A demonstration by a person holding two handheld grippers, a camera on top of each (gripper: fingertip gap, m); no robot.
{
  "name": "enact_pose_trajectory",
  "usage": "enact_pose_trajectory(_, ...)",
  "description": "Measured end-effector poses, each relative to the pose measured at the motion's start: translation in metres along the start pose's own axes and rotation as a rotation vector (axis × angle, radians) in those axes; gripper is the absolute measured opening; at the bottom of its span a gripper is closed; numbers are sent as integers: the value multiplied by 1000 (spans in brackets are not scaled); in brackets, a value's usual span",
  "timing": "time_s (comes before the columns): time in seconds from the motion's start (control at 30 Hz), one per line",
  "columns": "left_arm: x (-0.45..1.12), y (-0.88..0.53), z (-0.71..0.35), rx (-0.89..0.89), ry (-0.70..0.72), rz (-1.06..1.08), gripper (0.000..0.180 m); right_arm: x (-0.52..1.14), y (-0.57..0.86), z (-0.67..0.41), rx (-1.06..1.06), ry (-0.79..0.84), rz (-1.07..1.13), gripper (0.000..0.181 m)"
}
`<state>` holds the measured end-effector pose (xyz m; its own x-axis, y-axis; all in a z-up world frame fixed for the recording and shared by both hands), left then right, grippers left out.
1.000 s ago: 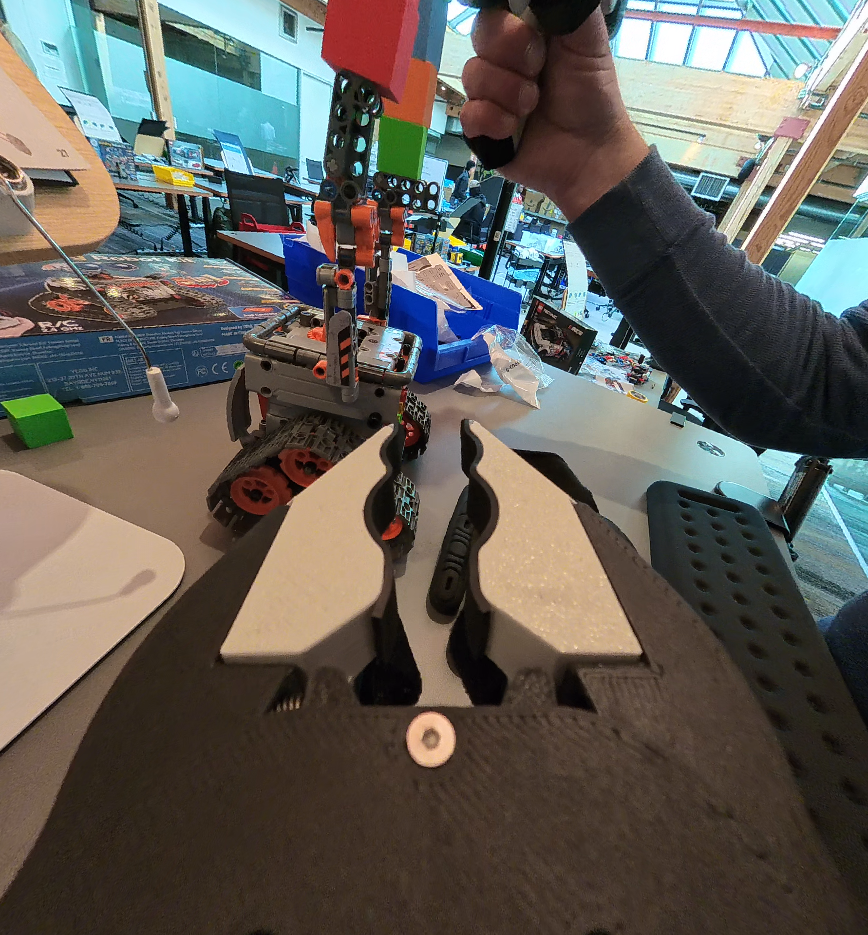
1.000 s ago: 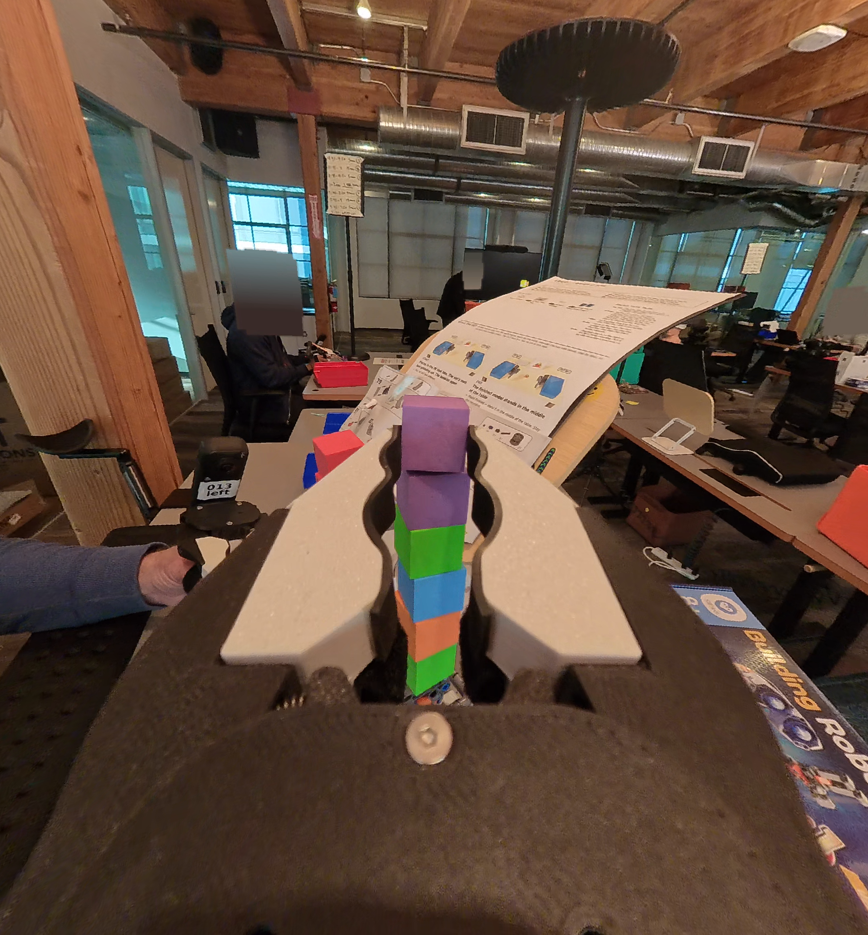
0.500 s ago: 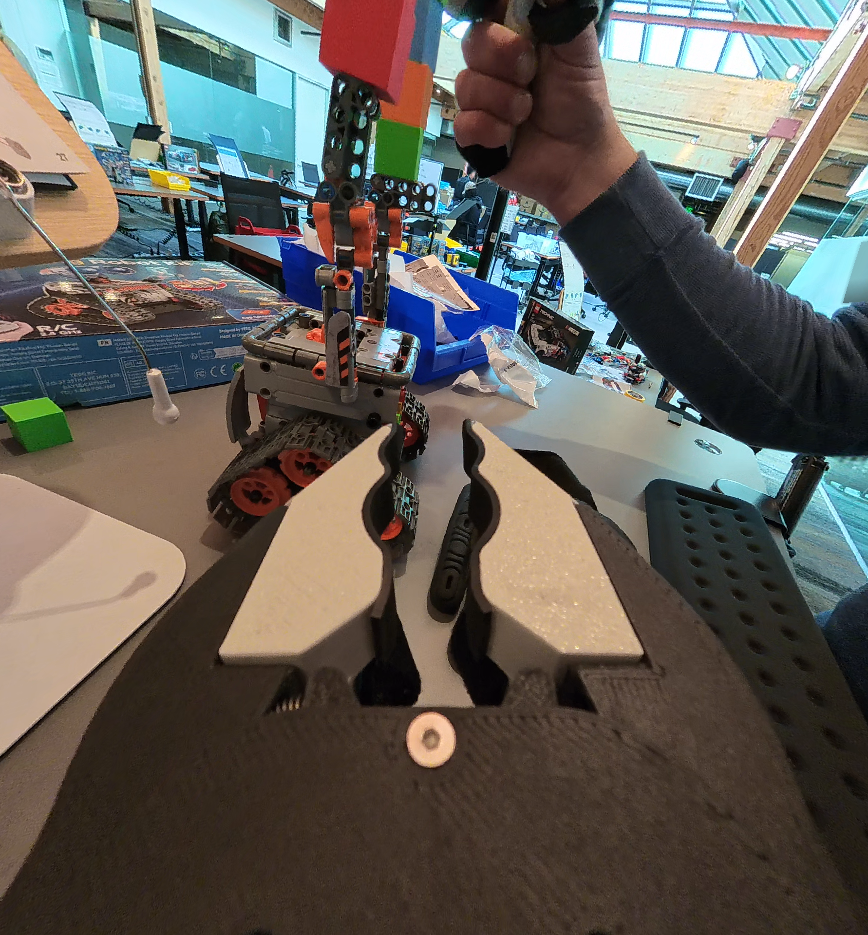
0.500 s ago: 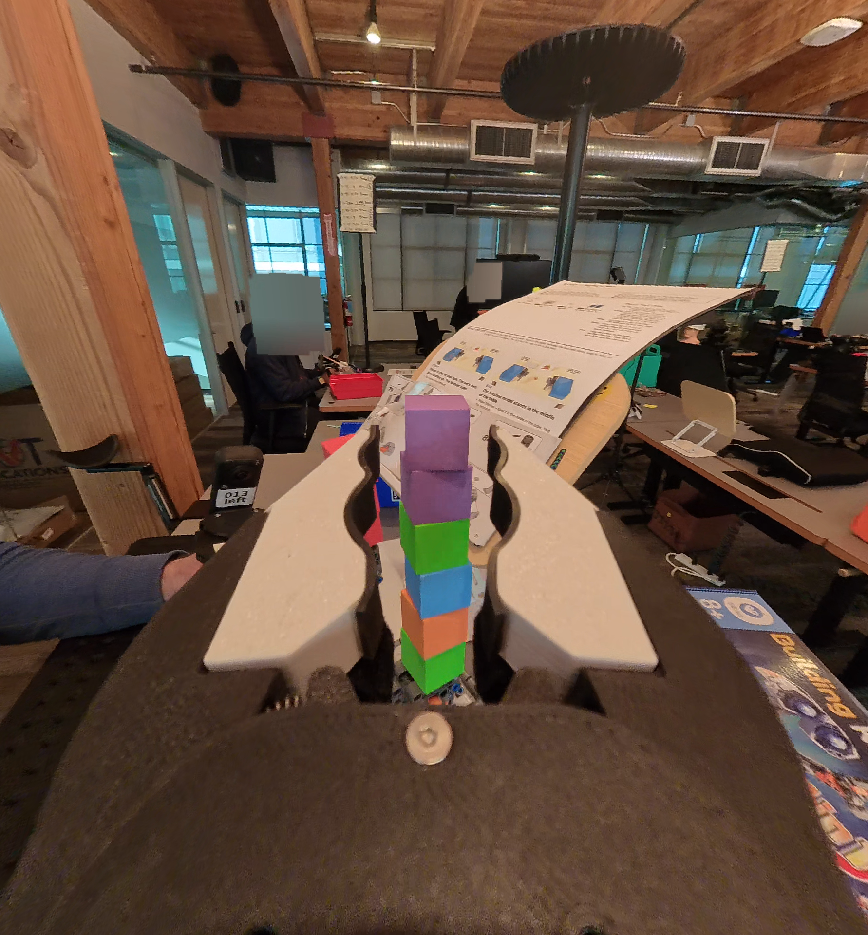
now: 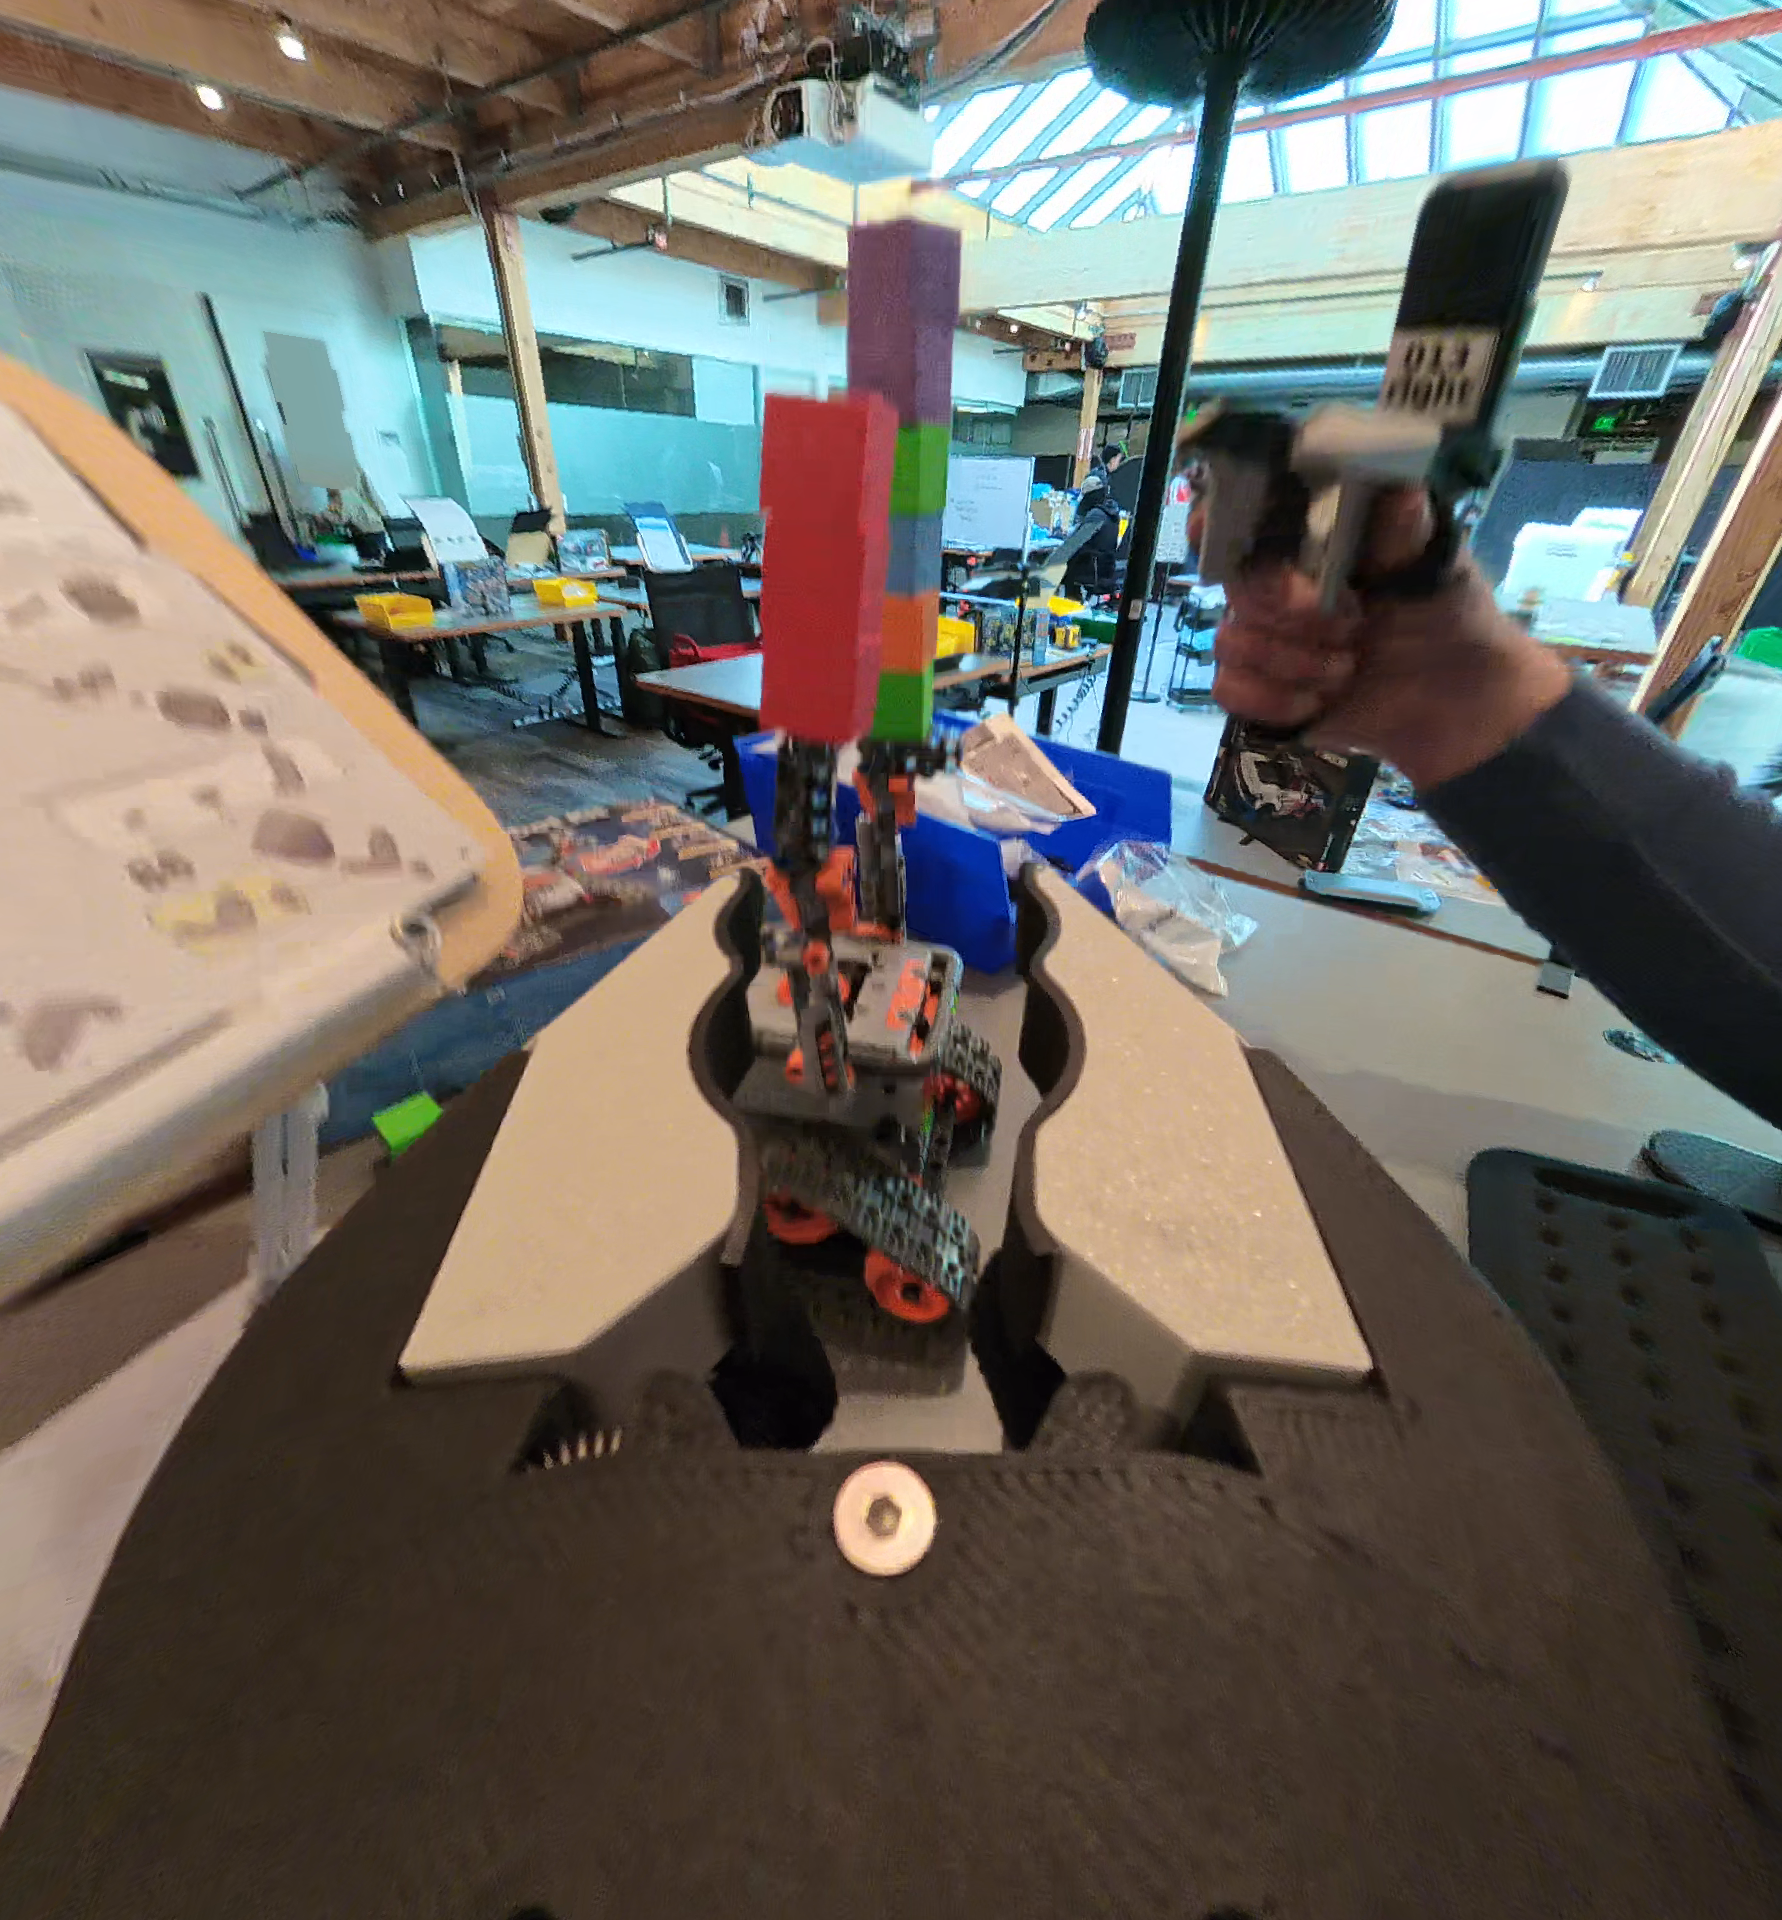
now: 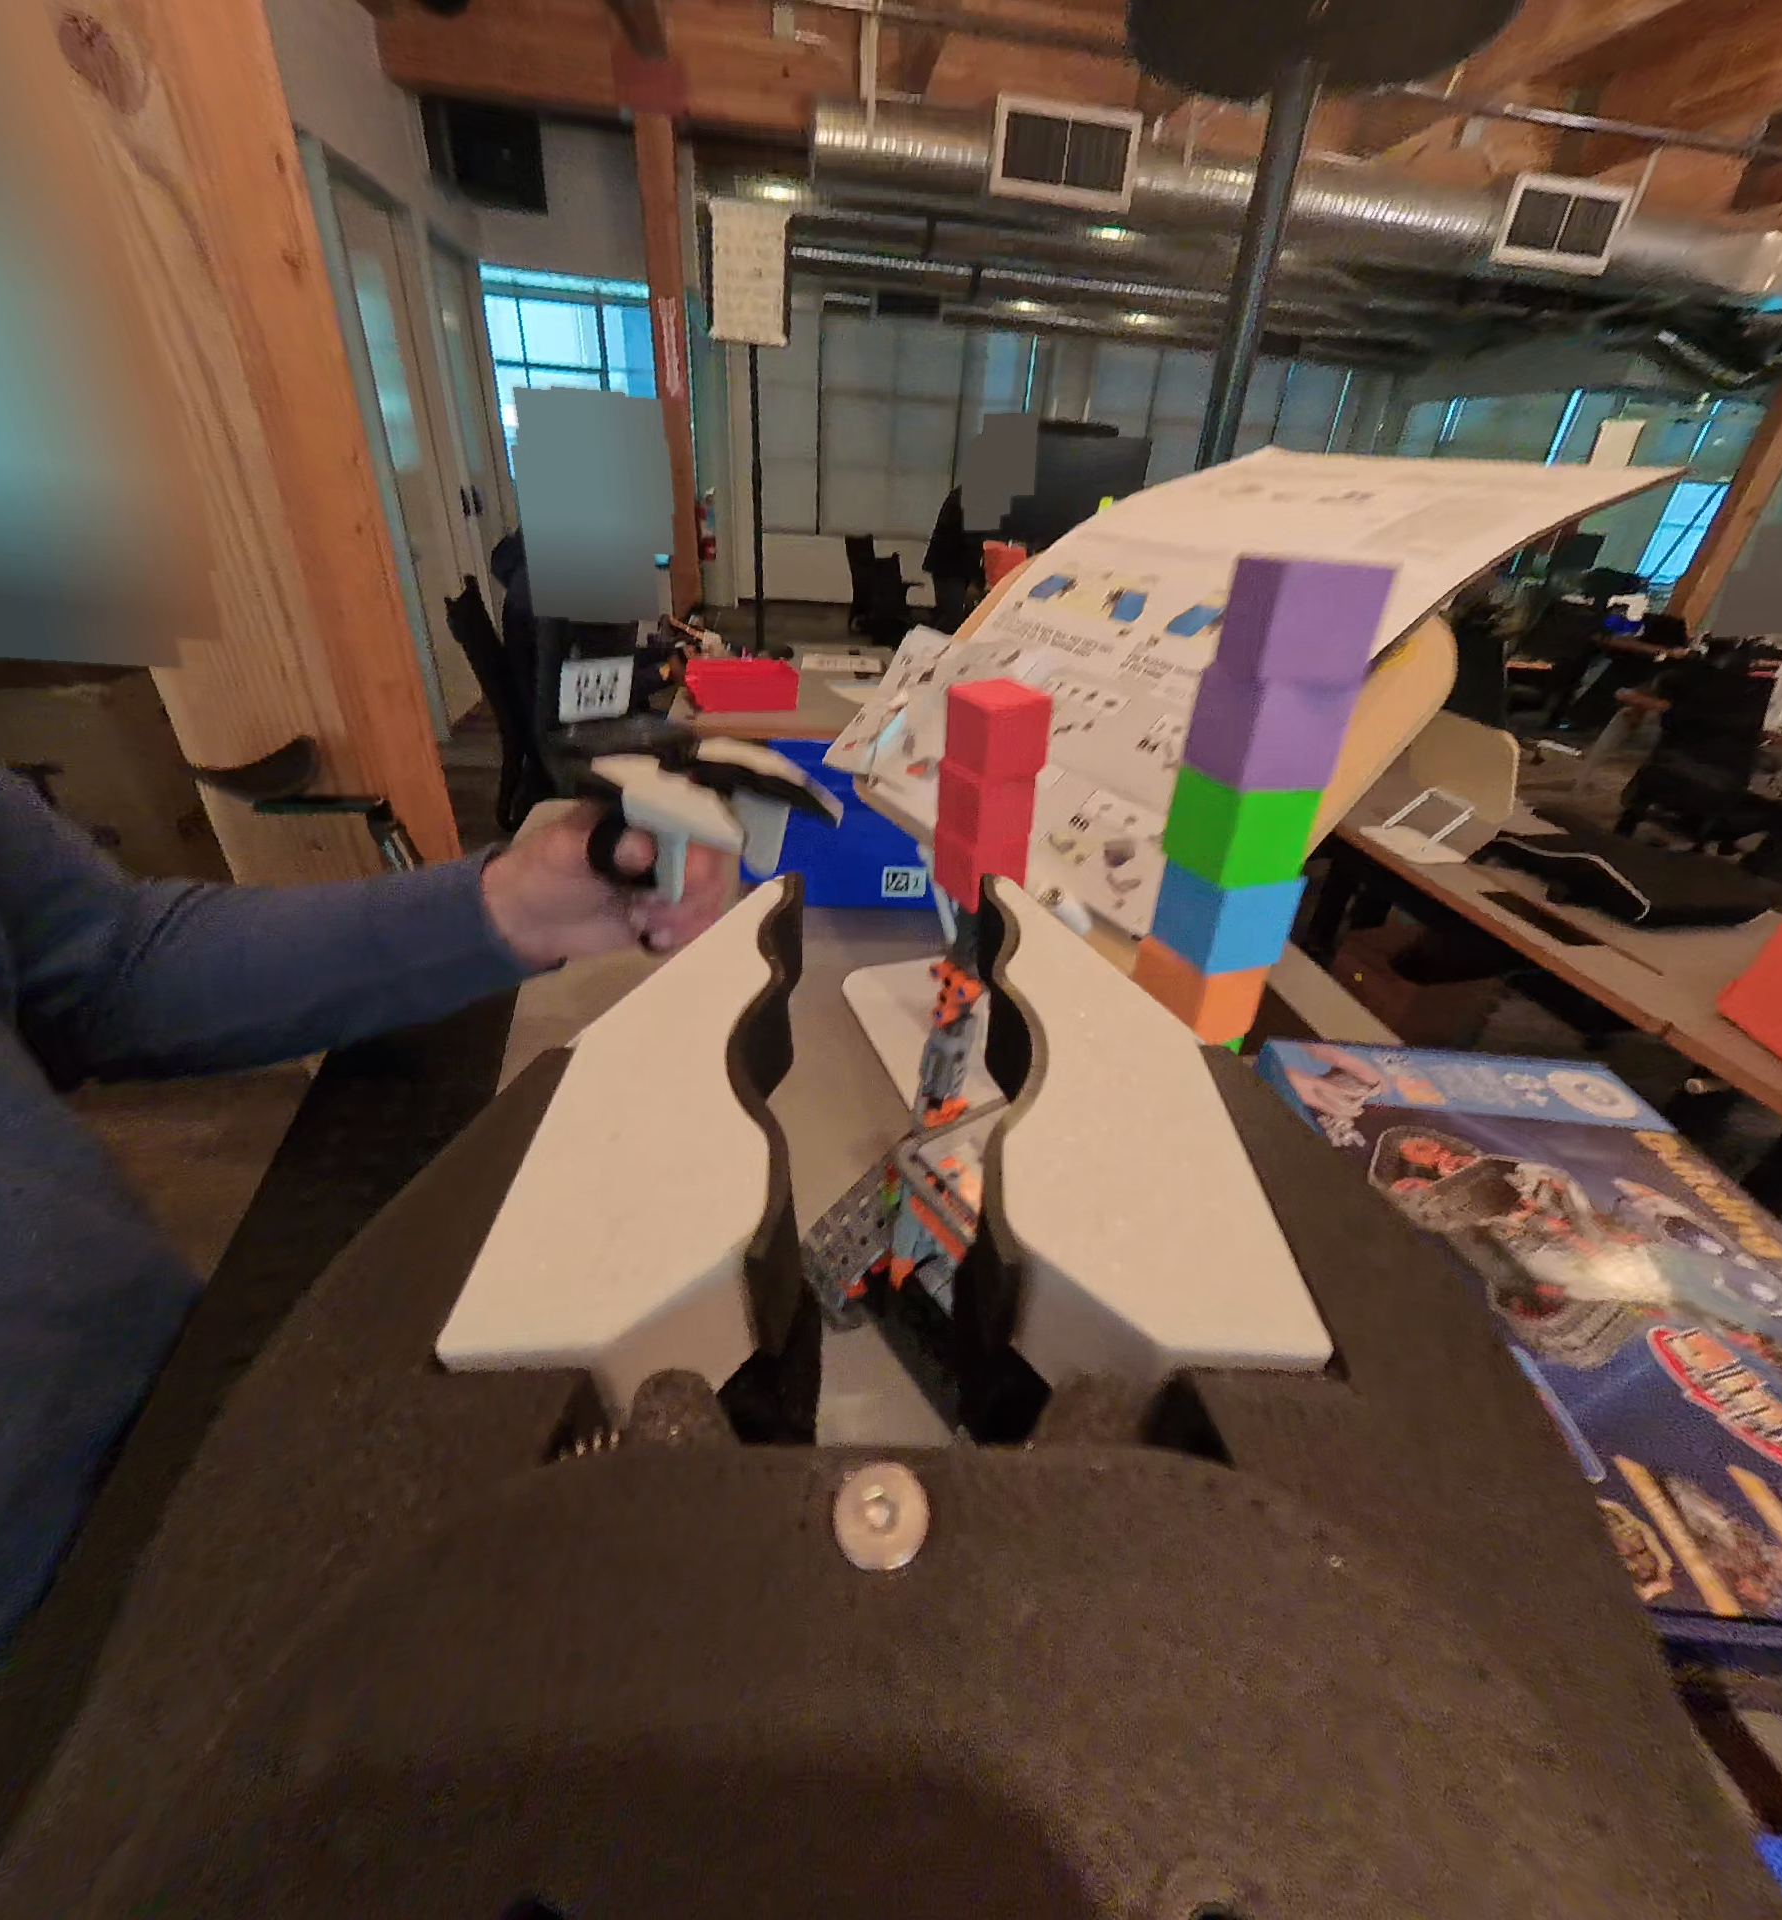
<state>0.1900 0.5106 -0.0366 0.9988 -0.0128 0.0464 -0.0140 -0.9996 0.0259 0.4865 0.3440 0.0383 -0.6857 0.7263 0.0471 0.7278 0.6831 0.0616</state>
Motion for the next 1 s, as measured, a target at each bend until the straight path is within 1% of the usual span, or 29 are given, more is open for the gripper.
enact_pose_trajectory(0.1,8,-2,-34,54,19,-1,47,5,-17,21,22,-59,-18,32)
enact_pose_trajectory(0.17,18,-5,-52,88,31,0,47,9,-25,29,38,-54,-47,30)
enact_pose_trajectory(0.3,44,-15,-72,121,8,7,48,16,-34,38,59,-52,-68,30)
enact_pose_trajectory(0.5,78,-32,-65,45,-23,65,49,23,-40,40,74,-50,-101,29)
enact_pose_trajectory(0.6,85,-32,-62,19,-13,110,42,26,-41,40,72,-53,-112,29)
enact_pose_trajectory(0.7,88,-31,-61,15,4,144,24,27,-40,39,70,-50,-118,29)
enact_pose_trajectory(0.83,87,-32,-65,20,29,148,23,31,-36,30,55,-34,-88,29)
enact_pose_trajectory(0.93,83,-30,-75,53,71,145,23,41,-33,15,14,-19,-24,30)
enact_pose_trajectory(1.0,78,-24,-87,81,95,172,23,49,-32,1,-3,13,13,40)
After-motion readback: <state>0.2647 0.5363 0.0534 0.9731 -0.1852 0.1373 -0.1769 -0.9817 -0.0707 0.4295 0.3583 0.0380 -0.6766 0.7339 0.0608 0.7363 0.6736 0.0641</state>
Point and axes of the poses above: each gripper's, where its closed fingertips meet, x out along the fingers, z out of its underside, y = z × x across the jaws, the point moved 9 cm from there along -x, back along the fingers
